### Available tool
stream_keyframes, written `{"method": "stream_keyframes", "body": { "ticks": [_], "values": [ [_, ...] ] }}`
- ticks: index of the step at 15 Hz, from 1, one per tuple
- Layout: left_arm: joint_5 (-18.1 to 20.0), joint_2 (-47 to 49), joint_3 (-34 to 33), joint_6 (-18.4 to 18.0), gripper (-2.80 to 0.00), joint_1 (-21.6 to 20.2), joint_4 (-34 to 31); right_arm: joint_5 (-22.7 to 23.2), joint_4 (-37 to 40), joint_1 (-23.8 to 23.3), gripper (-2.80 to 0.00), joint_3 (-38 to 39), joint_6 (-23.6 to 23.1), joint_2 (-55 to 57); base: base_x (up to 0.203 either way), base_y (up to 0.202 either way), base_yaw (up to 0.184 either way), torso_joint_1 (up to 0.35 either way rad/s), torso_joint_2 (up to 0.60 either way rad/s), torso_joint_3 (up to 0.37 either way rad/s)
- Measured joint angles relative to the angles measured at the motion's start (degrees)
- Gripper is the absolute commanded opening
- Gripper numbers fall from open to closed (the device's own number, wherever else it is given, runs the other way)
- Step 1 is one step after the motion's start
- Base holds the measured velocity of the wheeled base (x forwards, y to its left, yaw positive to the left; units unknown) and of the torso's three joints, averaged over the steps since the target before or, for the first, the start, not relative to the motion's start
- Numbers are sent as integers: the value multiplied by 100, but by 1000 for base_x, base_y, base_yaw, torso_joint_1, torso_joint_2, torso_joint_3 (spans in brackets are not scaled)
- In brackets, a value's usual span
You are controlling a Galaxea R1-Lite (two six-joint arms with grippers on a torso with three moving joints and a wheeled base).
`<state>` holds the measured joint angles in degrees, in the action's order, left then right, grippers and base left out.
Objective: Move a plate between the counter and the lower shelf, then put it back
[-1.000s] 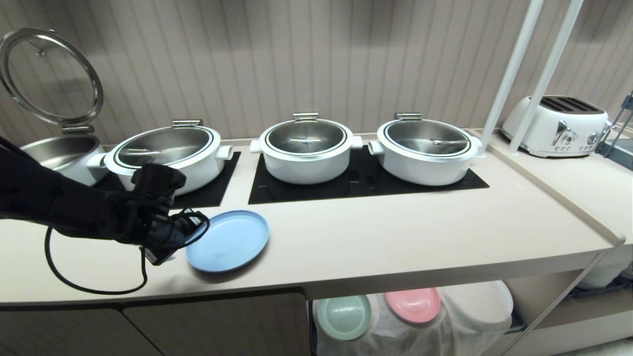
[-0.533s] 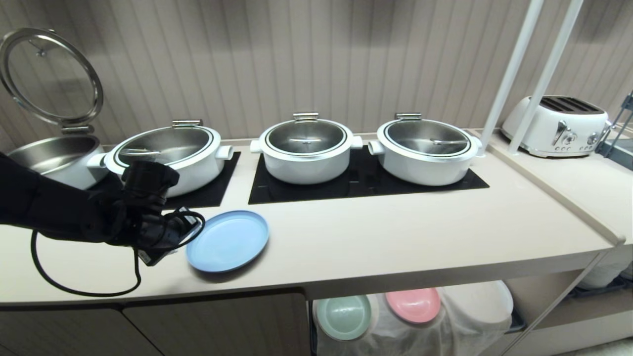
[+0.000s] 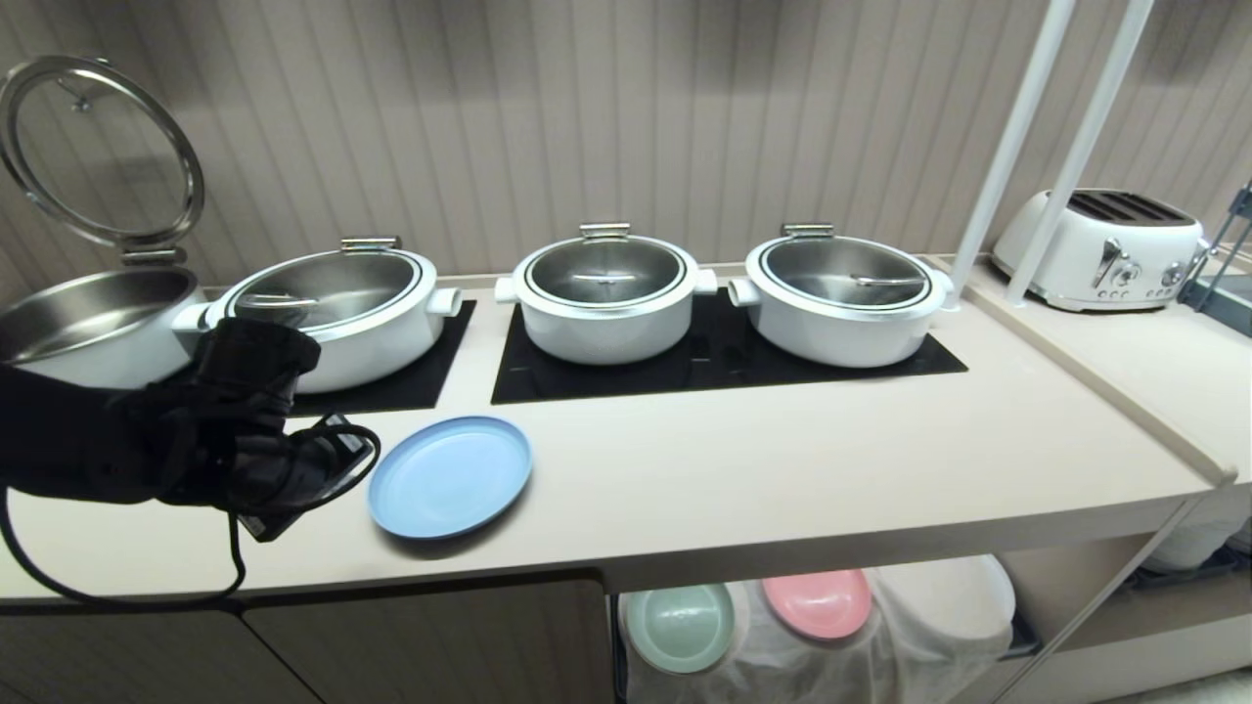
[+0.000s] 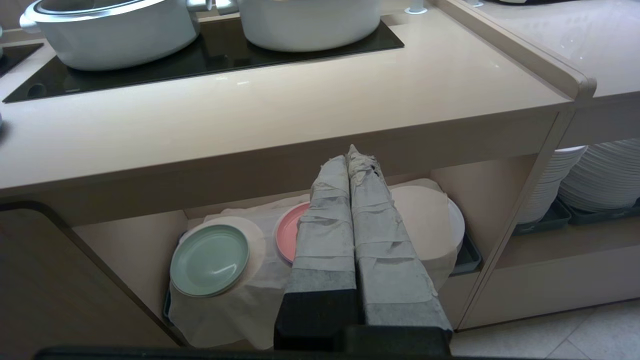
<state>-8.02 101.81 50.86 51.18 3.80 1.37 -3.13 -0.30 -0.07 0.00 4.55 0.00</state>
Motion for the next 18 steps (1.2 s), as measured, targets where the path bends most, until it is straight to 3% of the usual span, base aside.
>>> {"method": "stream_keyframes", "body": {
  "ticks": [7,11,14,18],
  "values": [
    [-19,-1061,-654,-567,-280,-9,11,-2,-2,0,-280,0,-1,0,0,0,0,0,0,0],
    [-126,-1899,-864,-1188,-280,-43,0,-2,-2,-2,-280,0,-3,0,0,0,0,0,0,0],
    [-428,-2614,-923,-1844,-280,-85,-2,-2,0,-1,-280,0,0,0,0,0,0,0,0,0],
    [-728,-3735,-1234,-3187,-280,-96,130,-1,-1,0,-280,0,-1,0,0,0,0,0,0,0]
  ]
}}
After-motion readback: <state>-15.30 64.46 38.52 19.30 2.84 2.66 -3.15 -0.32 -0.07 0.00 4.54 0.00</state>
